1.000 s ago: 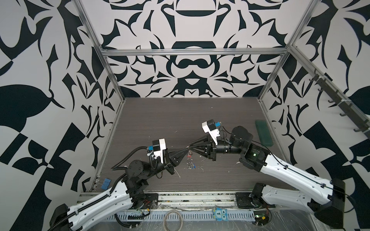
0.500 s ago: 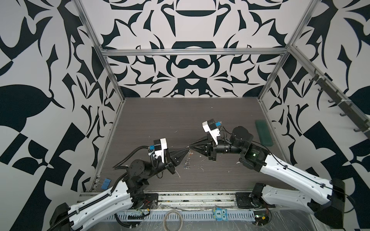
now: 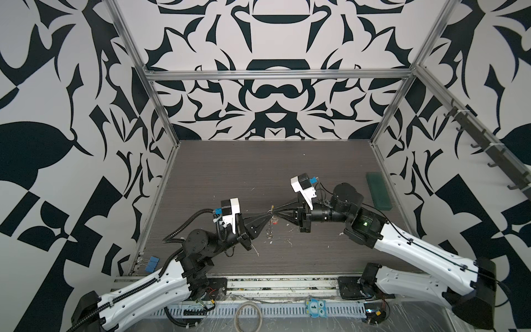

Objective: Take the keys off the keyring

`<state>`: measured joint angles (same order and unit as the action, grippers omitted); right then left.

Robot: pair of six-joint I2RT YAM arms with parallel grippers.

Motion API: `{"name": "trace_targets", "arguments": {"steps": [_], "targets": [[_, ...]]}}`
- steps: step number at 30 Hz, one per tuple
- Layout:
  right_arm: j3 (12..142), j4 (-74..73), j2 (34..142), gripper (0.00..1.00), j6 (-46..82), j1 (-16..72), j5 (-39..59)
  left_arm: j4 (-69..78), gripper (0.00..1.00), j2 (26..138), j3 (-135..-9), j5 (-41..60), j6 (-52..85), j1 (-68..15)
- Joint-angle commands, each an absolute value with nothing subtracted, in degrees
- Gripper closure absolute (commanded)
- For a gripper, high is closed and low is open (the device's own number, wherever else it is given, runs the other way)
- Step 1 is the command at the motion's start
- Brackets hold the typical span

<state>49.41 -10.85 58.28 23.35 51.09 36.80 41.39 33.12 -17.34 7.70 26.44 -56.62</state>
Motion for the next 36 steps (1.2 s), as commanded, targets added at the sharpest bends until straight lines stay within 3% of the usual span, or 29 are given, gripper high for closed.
{"name": "trace_targets", "arguments": {"steps": [1, 4, 16, 36], "targets": [[53.02, -2.38, 55.33, 1.0, 20.28, 51.24, 34.06, 39.13, 0.7, 30.66, -18.89, 4.25, 25.66, -56.32], [56.52, 6.34, 54.71, 1.0, 16.49, 51.18, 32.85, 33.49, 0.63, 28.3, -19.93, 3.27, 25.71, -56.34], [70.58, 33.12, 60.13, 1.0, -0.56, 49.7, 37.59, 9.63, 0.64, 32.28, -32.22, 14.02, 22.33, -56.34], [77.85, 41.64, 63.79, 1.0, -10.0, 49.02, 45.52, 5.52, 0.69, 37.07, -36.74, 22.02, 21.81, -56.32]]}}
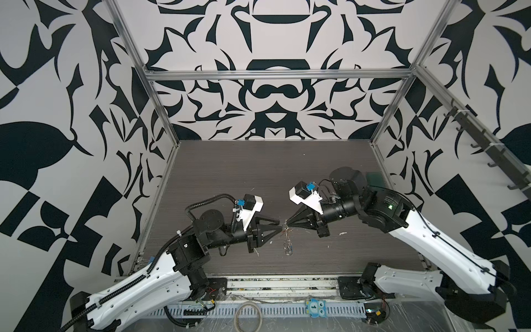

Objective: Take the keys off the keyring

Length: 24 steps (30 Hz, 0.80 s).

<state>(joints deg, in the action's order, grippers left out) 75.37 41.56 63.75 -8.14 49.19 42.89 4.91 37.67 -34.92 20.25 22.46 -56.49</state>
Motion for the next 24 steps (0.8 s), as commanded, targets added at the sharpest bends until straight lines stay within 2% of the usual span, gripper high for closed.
{"name": "trace_targets", "arguments": {"steps": [1, 13, 24], "targets": [[77.95, 41.82, 63.89, 1.0, -10.12, 49.04, 45.75, 5.74, 0.69, 37.21, -36.76, 22.45, 21.88, -56.34], [77.86, 42.01, 64.36, 1.0, -10.43, 49.04, 45.34, 8.34, 0.72, 37.53, -36.47, 26.13, 21.97, -56.29], [76.9, 41.8, 62.58, 1.0, -10.11, 49.02, 43.78, 5.65, 0.72, 34.27, -36.3, 24.03, 21.27, -56.33]]}}
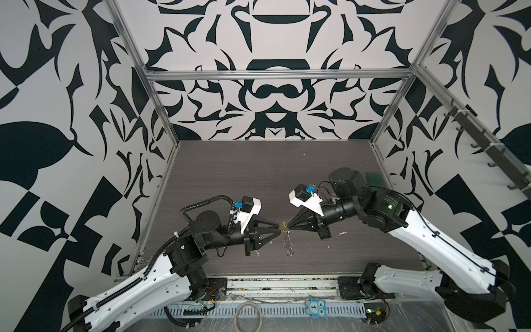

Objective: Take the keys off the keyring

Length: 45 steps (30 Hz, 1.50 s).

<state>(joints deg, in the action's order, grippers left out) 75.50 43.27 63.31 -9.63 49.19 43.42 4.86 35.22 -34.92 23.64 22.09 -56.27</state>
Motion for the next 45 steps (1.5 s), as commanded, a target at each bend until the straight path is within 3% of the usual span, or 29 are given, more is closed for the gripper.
{"name": "trace_targets", "arguments": {"steps": [1, 27, 34, 39, 43, 44, 45], "targets": [[76.94, 41.46, 63.03, 1.0, -9.91, 48.93, 44.11, 5.81, 0.73, 34.48, -36.3, 24.12, 21.27, -56.34], [77.71, 40.08, 66.97, 1.0, -9.91, 48.98, 48.22, 5.81, 0.88, 37.59, -37.84, 25.7, 20.91, -56.32], [77.87, 39.81, 66.21, 1.0, -10.1, 49.02, 47.64, 5.45, 0.88, 38.23, -38.06, 25.97, 21.34, -56.29], [77.67, 39.57, 66.13, 1.0, -9.84, 49.04, 47.49, 5.92, 1.0, 38.49, -38.14, 26.15, 21.59, -56.32], [75.91, 36.16, 64.8, 1.0, -7.3, 49.03, 46.31, 6.92, 1.0, 38.43, -38.03, 24.59, 21.62, -56.34], [75.3, 34.62, 64.23, 0.98, -6.28, 48.97, 45.65, 7.09, 1.0, 38.4, -37.96, 23.6, 21.59, -56.32], [74.18, 32.35, 63.1, 0.9, -4.77, 49.02, 44.82, 7.35, 1.0, 38.42, -37.89, 22.66, 21.49, -56.34]]}}
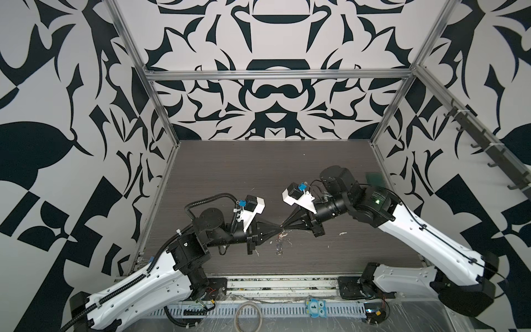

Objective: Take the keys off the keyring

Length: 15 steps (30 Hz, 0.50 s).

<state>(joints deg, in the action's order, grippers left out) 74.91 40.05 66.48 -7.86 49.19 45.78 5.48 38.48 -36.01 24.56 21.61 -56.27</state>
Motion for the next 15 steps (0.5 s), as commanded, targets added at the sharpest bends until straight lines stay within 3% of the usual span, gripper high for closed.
{"name": "trace_targets", "arguments": {"steps": [1, 3, 7, 15], "targets": [[73.03, 30.18, 61.7, 0.79, -3.52, 49.02, 43.7, 7.62, 1.0, 38.45, -37.94, 21.65, 21.49, -56.29], [70.56, 26.32, 59.11, 0.65, -0.9, 49.04, 40.61, 8.0, 1.0, 38.58, -37.81, 18.77, 21.62, -56.34], [62.6, 15.95, 52.75, 0.52, 4.9, 49.03, 30.98, 10.8, 1.0, 38.51, -36.5, 15.57, 21.62, -56.34], [51.23, 8.04, 48.89, 0.48, 8.44, 49.0, 25.44, 17.41, 1.0, 36.26, -33.35, 12.87, 21.71, -56.33]]}}
